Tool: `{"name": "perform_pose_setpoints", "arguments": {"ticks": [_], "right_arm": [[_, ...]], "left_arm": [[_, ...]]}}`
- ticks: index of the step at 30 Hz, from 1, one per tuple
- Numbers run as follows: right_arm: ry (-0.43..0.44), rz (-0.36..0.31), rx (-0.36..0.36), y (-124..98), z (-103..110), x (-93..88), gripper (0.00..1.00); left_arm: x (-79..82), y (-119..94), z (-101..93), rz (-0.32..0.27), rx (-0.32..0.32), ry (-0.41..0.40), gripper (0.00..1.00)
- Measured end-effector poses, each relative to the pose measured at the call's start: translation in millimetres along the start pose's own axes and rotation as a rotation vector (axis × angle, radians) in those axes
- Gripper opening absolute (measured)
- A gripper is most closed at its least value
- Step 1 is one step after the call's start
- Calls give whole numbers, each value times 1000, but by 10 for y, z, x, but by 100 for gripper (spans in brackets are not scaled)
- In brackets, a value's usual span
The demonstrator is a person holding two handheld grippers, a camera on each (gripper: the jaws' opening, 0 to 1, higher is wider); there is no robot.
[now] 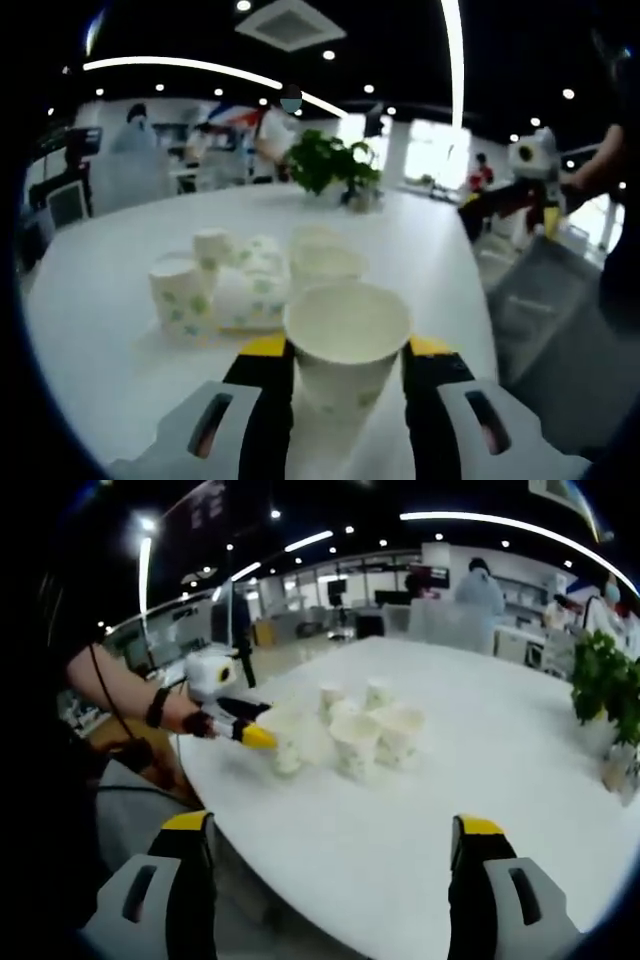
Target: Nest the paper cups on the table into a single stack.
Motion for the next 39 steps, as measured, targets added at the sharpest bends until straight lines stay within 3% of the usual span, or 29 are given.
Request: {"name": "perform_pose_setpoints", "arguments": {"ticks": [7,22,39], "right_arm": [[-1,3,-2,-11,1,-4,96],[5,4,-1,-4,7,-11,96],[8,11,4,-13,33,-25,95]], "left_arm": [[3,-25,-115,-27,-36,22,41],[-95,-59,-375,-13,-142,53,41],[-286,-14,-430,23,-162,94,42]]}}
Point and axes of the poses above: the point that each gripper's makers call its tool centre point, and the gripper's own axes: y roughly forward along the fingers, z roughly to its left, x roughly out of its top, the point moved 10 cm from there along -y, roughly backward along the fingers, and after that the axes turned 12 degrees about x, right-handed, at the moved point
